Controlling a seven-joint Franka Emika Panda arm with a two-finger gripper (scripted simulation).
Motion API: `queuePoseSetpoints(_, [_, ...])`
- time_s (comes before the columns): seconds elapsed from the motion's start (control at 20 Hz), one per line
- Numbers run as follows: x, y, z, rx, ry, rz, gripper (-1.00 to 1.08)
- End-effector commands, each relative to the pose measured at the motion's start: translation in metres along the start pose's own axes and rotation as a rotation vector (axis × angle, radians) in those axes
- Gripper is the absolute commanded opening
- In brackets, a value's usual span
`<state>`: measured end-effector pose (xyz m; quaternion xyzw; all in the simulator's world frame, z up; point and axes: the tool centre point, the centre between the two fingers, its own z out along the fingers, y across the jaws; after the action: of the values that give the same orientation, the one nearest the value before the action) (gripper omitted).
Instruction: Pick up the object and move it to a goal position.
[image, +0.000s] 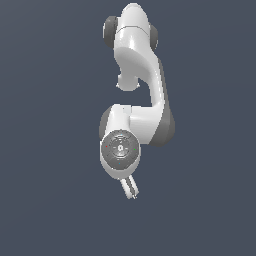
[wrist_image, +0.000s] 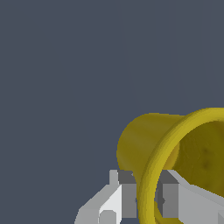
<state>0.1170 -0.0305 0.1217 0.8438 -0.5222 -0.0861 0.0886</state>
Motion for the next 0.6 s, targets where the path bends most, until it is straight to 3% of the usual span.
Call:
queuePoseSetpoints(0.0, [0.014, 0.011, -0.013, 0.002, 0.001, 0.0, -1.0])
queuePoseSetpoints(0.55, [0.069, 0.051, -0.061, 0.002, 0.001, 0.0, -1.0])
